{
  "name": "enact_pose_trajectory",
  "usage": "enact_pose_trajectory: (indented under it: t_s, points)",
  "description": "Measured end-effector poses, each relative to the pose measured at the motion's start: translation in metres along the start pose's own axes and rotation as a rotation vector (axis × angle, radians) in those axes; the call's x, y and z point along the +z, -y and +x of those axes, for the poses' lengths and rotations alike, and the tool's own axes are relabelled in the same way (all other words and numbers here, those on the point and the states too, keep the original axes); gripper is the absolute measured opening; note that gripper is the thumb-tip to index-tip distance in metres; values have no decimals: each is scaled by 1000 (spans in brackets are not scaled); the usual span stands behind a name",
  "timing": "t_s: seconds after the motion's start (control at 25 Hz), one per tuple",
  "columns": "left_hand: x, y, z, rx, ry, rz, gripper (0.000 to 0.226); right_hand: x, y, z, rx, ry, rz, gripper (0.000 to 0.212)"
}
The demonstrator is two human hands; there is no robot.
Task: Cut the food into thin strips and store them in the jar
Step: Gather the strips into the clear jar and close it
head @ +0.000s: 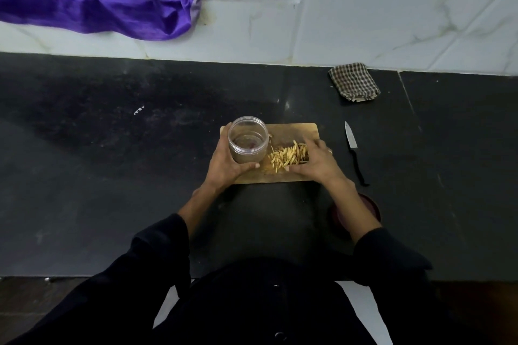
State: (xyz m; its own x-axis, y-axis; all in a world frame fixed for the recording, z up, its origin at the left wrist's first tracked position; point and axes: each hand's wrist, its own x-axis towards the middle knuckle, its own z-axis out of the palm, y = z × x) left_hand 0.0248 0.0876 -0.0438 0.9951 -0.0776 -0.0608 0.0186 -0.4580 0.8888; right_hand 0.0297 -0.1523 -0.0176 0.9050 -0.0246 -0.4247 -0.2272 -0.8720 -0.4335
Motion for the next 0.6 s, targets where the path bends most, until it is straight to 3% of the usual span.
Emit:
enact_pose_trajectory:
  t_s: [0.16,0.4,0.6]
  points:
    - [0,-7,-2,25,-20,-31,102,11,14,1,-52,-50,-116,92]
    - [0,-6,-1,6,-12,-59,102,20,25,0,-183,-182,-246,46]
    - [1,-3,-1,-17,-15,-78,103,14,24,0,-271,-295,-172,38]
